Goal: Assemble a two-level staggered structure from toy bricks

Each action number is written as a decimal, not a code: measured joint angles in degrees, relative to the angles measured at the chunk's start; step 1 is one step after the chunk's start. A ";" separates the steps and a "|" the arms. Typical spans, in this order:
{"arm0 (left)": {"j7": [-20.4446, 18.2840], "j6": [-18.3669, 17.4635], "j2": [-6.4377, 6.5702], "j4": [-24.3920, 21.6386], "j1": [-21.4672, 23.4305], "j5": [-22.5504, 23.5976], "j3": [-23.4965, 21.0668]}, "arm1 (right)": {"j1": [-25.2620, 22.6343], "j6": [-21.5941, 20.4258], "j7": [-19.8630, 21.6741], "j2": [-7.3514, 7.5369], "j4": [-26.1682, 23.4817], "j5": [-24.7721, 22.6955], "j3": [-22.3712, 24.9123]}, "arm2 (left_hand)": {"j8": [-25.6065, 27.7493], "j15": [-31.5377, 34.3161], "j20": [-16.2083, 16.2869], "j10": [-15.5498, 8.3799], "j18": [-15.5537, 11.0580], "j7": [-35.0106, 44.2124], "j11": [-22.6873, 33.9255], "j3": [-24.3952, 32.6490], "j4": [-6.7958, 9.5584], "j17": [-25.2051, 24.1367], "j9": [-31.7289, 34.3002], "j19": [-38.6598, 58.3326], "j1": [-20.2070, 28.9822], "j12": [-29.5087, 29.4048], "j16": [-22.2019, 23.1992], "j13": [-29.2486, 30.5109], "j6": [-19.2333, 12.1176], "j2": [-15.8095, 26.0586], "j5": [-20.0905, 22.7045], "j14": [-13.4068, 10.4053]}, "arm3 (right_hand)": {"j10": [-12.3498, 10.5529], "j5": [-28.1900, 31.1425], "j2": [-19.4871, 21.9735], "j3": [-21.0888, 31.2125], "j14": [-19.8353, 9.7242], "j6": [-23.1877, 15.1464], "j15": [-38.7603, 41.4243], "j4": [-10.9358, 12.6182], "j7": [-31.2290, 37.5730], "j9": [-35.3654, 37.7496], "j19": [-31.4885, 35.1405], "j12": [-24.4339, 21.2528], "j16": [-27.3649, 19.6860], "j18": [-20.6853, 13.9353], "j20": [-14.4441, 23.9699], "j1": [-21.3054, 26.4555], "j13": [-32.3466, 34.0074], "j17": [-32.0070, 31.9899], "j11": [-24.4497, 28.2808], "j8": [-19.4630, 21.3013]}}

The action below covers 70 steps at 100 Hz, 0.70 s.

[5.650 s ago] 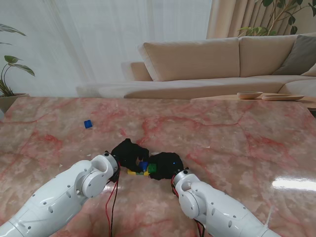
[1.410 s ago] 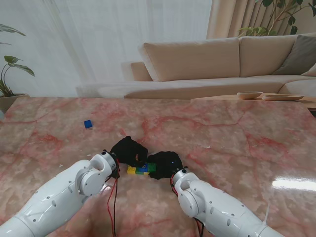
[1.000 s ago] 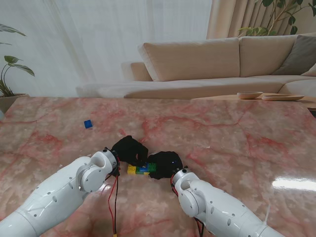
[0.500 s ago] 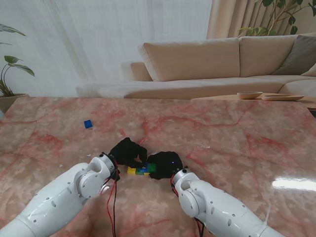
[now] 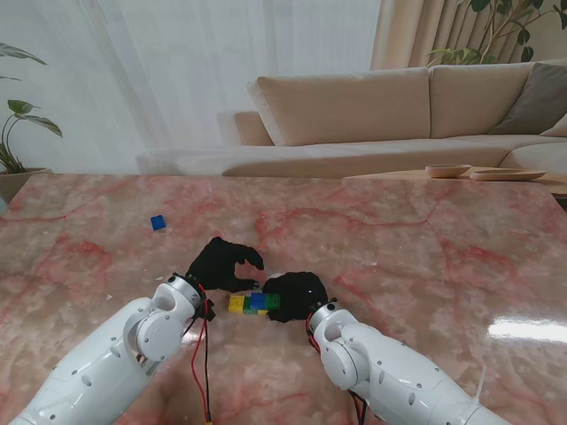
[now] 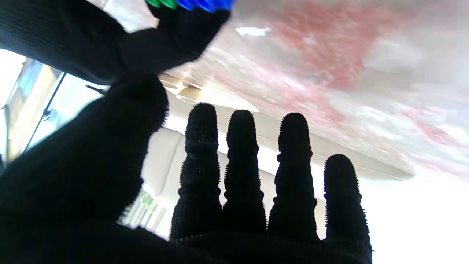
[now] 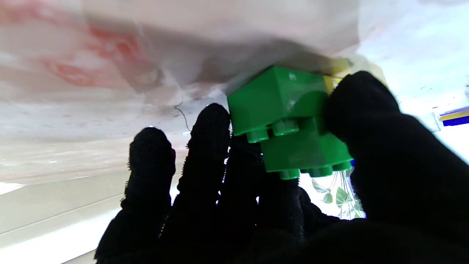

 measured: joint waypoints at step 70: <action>-11.51 6.82 2.05 26.17 -24.05 -2.01 6.56 | 0.29 -0.18 1.22 0.05 -0.27 0.32 -0.03 | -5.08 -16.43 -14.27 2.13 -7.02 -16.61 -8.16 -3.31 0.74 -5.63 -28.86 -23.04 -2.63 -12.41 -18.12 -24.82 3.87 6.43 -16.97 -2.31 | 0.00 -0.02 0.00 -0.02 0.00 -0.03 0.00 -0.06 0.64 0.17 0.00 0.28 0.00 0.00 0.00 0.00 0.00 0.00 -0.09 -0.31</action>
